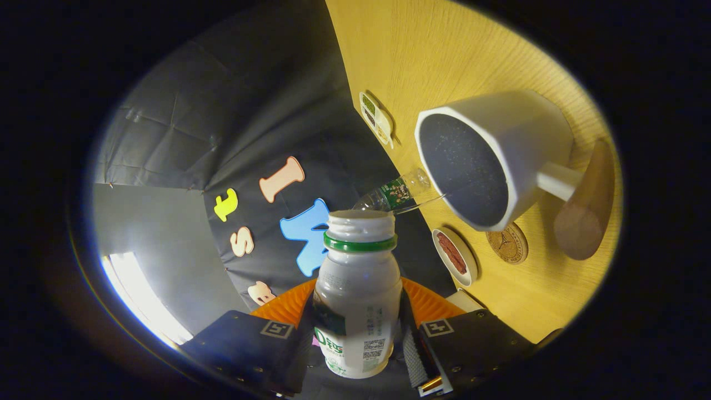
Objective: Take the bottle from table, then pour the juice into the cup, finally place the bottle on the coaster
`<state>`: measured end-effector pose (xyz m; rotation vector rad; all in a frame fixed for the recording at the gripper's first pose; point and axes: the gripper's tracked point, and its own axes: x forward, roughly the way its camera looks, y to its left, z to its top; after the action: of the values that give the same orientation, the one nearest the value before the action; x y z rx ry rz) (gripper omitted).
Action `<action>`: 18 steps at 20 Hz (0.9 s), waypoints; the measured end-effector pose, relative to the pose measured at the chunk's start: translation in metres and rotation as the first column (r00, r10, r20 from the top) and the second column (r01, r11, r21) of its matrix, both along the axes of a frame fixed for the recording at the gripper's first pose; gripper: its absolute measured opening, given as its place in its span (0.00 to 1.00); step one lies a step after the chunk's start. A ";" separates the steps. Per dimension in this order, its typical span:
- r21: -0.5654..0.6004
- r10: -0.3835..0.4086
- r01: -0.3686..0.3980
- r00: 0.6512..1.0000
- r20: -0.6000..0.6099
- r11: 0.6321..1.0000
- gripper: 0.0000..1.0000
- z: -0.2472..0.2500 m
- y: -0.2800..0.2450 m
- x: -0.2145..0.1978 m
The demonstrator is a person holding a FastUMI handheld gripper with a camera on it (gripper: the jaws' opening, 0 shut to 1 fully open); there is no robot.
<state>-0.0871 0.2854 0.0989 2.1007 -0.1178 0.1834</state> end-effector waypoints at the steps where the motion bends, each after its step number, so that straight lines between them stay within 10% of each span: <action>1: 0.007 -0.001 0.001 1.000 -0.002 1.000 0.69 0.001 -0.001 0.001; 18: 0.143 -0.020 0.022 1.000 -0.015 0.990 0.69 0.003 -0.019 0.001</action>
<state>-0.0860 0.2667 0.1020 2.2421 -0.1484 0.1514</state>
